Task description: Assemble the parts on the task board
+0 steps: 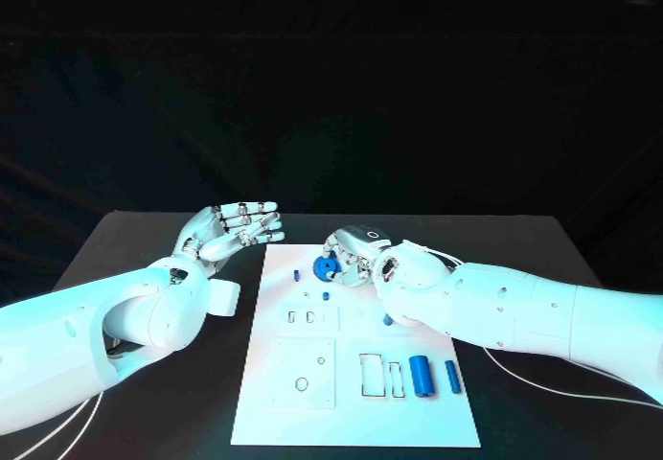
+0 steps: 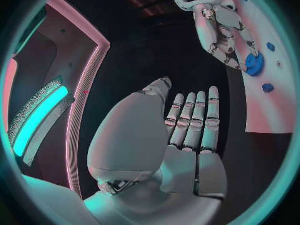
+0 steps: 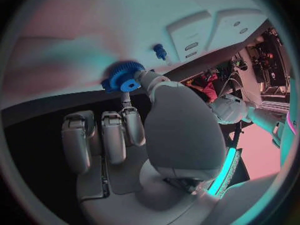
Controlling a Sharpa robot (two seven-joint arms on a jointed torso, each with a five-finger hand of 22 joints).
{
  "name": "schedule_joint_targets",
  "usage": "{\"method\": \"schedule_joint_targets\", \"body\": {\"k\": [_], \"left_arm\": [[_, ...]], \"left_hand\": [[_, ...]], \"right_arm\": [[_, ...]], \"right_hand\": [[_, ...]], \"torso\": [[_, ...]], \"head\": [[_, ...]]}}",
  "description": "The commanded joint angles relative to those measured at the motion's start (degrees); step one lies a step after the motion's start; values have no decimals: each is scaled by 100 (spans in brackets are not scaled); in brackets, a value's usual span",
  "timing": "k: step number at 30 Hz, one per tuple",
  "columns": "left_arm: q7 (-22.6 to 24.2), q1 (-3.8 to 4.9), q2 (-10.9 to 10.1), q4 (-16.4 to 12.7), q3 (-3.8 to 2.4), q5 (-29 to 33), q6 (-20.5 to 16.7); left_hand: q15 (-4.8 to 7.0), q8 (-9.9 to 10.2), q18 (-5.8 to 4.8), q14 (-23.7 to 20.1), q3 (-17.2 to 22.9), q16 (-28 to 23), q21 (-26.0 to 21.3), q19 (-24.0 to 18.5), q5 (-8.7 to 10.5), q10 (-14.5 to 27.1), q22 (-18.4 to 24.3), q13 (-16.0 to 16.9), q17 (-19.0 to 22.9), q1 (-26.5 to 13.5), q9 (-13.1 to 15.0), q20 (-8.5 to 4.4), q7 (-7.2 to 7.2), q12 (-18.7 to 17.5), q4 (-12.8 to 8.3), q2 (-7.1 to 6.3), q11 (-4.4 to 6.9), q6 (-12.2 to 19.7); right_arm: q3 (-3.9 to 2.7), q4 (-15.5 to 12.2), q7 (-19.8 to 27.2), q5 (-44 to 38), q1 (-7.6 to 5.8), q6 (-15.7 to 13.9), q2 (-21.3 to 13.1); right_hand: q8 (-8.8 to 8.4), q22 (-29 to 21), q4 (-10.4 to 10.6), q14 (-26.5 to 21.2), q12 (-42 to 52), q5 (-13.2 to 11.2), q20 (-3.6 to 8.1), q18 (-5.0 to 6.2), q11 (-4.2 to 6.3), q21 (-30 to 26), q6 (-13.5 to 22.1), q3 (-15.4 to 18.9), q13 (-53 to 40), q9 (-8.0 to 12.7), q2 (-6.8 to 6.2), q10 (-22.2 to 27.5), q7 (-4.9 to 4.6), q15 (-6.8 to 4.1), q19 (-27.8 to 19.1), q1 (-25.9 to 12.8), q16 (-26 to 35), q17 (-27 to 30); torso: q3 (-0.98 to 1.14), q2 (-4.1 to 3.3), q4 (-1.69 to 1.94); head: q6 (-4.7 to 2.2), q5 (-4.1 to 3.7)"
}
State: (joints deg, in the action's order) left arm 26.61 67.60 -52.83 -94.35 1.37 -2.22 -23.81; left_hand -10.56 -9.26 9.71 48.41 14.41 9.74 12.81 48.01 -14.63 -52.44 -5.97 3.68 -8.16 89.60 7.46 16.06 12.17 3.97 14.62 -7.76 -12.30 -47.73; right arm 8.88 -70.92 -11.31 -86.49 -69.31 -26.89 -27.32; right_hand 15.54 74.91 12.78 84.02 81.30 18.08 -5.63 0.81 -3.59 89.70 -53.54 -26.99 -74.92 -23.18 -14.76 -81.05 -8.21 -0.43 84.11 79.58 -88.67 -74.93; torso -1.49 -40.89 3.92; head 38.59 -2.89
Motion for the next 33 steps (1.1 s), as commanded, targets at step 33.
{"method": "schedule_joint_targets", "body": {"k": [33], "left_arm": [[-3, 10, -5, 1, -5, -23, 107]], "left_hand": [[-11, 35, 55, -42, 44, -56, -14, -17, 26, 28, 14, -8, -6, -21, -14, 13, 279, -37, -8, -58, -19, 39]], "right_arm": [[11, 73, 29, 159, 10, 554, -14]], "right_hand": [[-294, 1474, 378, 505, -163, 469, -85, -68, -81, -11, 228, 486, -247, 228, 281, 173, -87, 77, 557, -1326, -16, -1067]], "torso": [[3, -4, -7]], "head": [[0, 20]]}}
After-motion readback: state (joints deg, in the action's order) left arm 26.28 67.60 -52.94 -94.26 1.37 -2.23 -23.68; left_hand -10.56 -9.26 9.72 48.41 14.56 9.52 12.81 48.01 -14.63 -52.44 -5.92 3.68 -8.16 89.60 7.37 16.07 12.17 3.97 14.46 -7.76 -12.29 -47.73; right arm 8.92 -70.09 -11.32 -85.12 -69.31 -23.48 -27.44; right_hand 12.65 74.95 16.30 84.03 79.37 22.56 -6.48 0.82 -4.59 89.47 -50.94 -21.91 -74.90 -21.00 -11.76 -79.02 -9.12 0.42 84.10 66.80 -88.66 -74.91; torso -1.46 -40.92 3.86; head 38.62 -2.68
